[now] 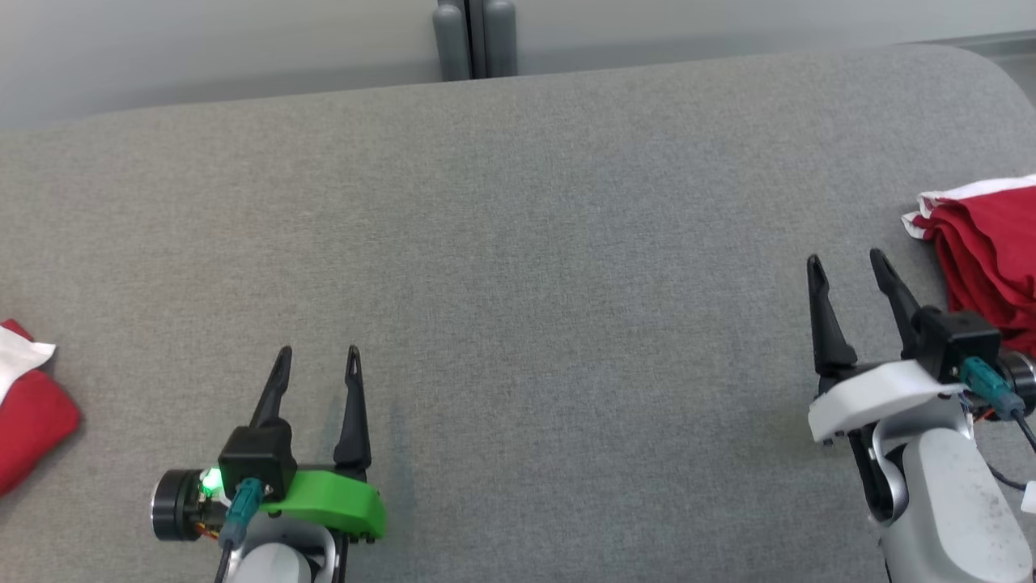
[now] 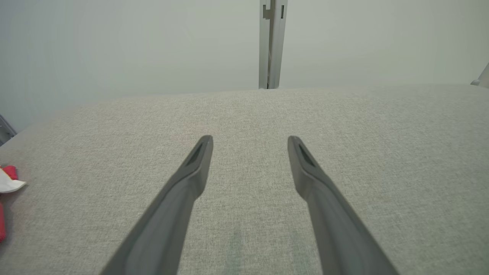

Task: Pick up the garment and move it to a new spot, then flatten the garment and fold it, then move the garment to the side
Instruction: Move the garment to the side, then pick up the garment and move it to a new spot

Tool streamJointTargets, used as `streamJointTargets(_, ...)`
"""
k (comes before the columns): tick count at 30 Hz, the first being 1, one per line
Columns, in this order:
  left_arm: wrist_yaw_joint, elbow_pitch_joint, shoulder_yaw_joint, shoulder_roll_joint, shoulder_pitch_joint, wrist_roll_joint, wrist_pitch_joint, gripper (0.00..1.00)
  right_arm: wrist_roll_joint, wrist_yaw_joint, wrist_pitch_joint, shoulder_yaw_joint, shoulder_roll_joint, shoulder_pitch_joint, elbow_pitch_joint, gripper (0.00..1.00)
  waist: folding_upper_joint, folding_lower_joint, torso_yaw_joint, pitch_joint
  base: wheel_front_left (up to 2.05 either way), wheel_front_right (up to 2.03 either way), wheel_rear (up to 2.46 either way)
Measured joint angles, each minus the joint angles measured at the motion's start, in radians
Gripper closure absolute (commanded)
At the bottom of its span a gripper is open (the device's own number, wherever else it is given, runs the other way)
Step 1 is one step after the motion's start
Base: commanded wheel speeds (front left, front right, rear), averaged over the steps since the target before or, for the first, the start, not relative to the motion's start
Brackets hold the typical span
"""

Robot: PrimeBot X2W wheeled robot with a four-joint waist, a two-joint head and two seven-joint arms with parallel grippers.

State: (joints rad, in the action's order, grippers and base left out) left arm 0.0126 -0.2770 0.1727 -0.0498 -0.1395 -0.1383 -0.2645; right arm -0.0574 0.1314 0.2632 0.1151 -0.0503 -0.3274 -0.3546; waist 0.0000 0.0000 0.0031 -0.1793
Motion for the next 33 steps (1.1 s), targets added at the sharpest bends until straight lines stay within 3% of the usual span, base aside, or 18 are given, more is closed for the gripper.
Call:
streamJointTargets(13, -0.007, -0.015, -0.024, 0.0, 0.135, -0.049, 0.0, 0.0, -0.077, 0.0, 0.0, -0.028, 0.001, 0.161, -0.007, 0.0, 0.0, 0.0, 0.047, 0.128, 0.0, 0.0, 0.0)
streamJointTargets(20, 0.007, -0.005, -0.028, 0.0, 0.137, -0.058, 0.0, 0.0, -0.068, 0.0, 0.0, -0.089, 0.001, 0.17, -0.012, 0.0, 0.0, -0.0001, 0.068, 0.13, 0.0, 0.0, 0.0)
streamJointTargets(27, 0.028, -0.018, -0.025, 0.001, 0.108, -0.08, 0.0, 0.0, -0.075, 0.0, 0.0, -0.128, 0.001, 0.168, -0.001, 0.0, 0.0, 0.0, 0.149, 0.108, 0.0, 0.0, 0.0)
streamJointTargets(33, 0.038, -0.037, -0.054, 0.0, 0.114, -0.089, 0.0, 0.0, -0.085, 0.0, 0.0, -0.149, 0.002, 0.169, -0.007, 0.0, 0.0, 0.0, 0.259, 0.093, 0.0, 0.0, 0.0)
